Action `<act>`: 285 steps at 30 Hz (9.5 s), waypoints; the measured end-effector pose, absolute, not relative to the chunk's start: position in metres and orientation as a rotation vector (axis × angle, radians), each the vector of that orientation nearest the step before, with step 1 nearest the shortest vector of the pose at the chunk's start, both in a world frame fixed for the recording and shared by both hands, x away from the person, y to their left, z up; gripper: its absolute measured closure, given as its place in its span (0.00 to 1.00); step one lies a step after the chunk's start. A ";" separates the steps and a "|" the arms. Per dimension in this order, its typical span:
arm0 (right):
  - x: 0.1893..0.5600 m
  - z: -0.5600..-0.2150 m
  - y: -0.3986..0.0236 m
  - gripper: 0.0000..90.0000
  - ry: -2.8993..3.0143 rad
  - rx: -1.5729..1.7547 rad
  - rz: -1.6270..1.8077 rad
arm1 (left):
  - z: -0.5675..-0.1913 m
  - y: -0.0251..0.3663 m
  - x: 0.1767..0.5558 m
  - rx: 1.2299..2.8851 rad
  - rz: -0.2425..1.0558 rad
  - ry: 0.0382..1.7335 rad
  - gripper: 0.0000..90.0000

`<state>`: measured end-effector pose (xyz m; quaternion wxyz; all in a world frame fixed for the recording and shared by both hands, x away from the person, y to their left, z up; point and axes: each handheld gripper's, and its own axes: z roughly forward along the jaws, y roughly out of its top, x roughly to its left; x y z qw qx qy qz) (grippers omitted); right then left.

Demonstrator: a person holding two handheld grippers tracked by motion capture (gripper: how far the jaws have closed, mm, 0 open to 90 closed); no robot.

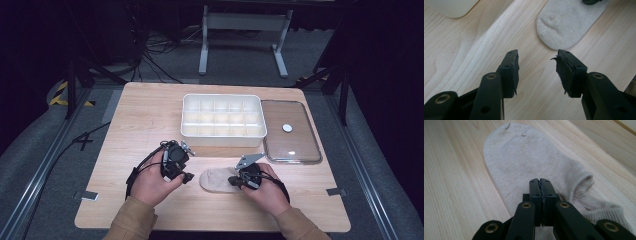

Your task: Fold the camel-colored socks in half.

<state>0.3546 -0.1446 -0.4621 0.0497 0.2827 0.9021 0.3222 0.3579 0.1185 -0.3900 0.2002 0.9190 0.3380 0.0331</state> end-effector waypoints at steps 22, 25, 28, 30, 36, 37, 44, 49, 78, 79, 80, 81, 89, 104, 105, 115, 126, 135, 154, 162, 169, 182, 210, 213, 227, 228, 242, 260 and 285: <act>0.352 -0.464 -0.147 1.00 2.777 0.831 1.018 | -0.436 0.082 0.367 2.500 0.036 1.002 0.72; 0.351 -0.464 -0.148 1.00 2.778 0.815 1.020 | -0.439 0.077 0.367 2.517 0.055 1.008 0.72; 0.351 -0.465 -0.148 1.00 2.777 0.809 1.023 | -0.441 0.072 0.366 2.542 0.066 0.995 0.72; 0.351 -0.465 -0.148 1.00 2.777 0.804 1.023 | -0.443 0.068 0.365 2.562 0.082 0.983 0.71; 0.351 -0.464 -0.148 1.00 2.779 0.791 1.023 | -0.445 0.063 0.363 2.593 0.096 0.963 0.70; 0.351 -0.464 -0.147 1.00 2.778 0.787 1.018 | -0.445 0.062 0.362 2.606 0.104 0.951 0.70; 0.351 -0.465 -0.148 1.00 2.779 0.788 1.023 | -0.447 0.062 0.363 2.596 0.066 0.947 0.74; 0.350 -0.465 -0.148 0.97 2.765 0.796 1.026 | -0.446 0.062 0.361 2.589 0.031 0.934 0.90; 0.345 -0.469 -0.139 1.00 2.685 0.829 1.079 | -0.404 0.074 0.352 2.520 -0.039 0.872 0.92; 0.345 -0.469 -0.139 1.00 2.685 0.829 1.079 | -0.404 0.074 0.352 2.520 -0.039 0.872 0.92; 0.344 -0.469 -0.136 1.00 2.686 0.836 1.079 | -0.403 0.074 0.352 2.517 -0.034 0.867 0.92; 0.344 -0.469 -0.136 1.00 2.686 0.836 1.079 | -0.403 0.073 0.351 2.512 -0.030 0.859 0.92; 0.341 -0.471 -0.124 1.00 2.671 0.815 1.090 | -0.393 0.066 0.346 2.489 0.016 0.796 0.92; 0.333 -0.465 -0.136 0.94 2.585 0.836 1.155 | -0.388 0.051 0.351 2.496 0.010 0.766 0.92; 0.333 -0.460 -0.144 0.95 2.572 0.873 1.162 | -0.388 0.052 0.352 2.496 0.008 0.775 0.92; 0.329 -0.447 -0.194 1.00 2.631 1.088 1.016 | -0.386 0.052 0.355 2.498 0.007 0.788 0.92; 0.327 -0.463 -0.177 1.00 2.677 1.037 0.997 | -0.385 0.047 0.353 2.493 0.002 0.766 0.92; 0.327 -0.467 -0.154 1.00 2.676 0.945 1.067 | -0.391 0.040 0.354 2.488 -0.020 0.758 0.92; 0.326 -0.447 -0.188 1.00 2.635 1.027 1.096 | -0.422 0.014 0.361 2.500 -0.046 0.742 0.92; 0.330 -0.466 -0.183 1.00 2.684 1.047 1.004 | -0.424 0.003 0.358 2.491 -0.032 0.709 0.92; 0.330 -0.467 -0.182 1.00 2.675 1.048 1.015 | -0.428 -0.011 0.356 2.528 -0.009 0.690 0.92; 0.328 -0.454 -0.189 0.98 2.667 1.051 1.040 | -0.413 0.018 0.360 2.389 -0.050 0.716 0.68; 0.325 -0.447 -0.166 0.93 2.628 0.938 1.212 | -0.440 0.048 0.357 2.568 -0.166 0.735 0.95; 0.327 -0.449 -0.173 0.91 2.611 0.967 1.196 | -0.435 0.047 0.356 2.546 -0.154 0.726 0.94; 0.328 -0.459 -0.189 0.91 2.570 1.025 1.169 | -0.439 0.029 0.357 2.544 -0.012 0.643 0.99; 0.329 -0.460 -0.190 0.91 2.569 1.035 1.171 | -0.441 0.027 0.357 2.566 0.016 0.639 0.99; 0.336 -0.471 -0.203 0.92 2.557 1.096 1.207 | -0.450 0.026 0.359 2.614 0.034 0.654 1.00; 0.342 -0.472 -0.210 0.98 2.575 1.064 1.215 | -0.445 0.033 0.360 2.584 0.023 0.666 0.96; 0.346 -0.461 -0.159 0.96 2.602 0.873 1.185 | -0.443 0.052 0.359 2.545 0.048 0.732 0.94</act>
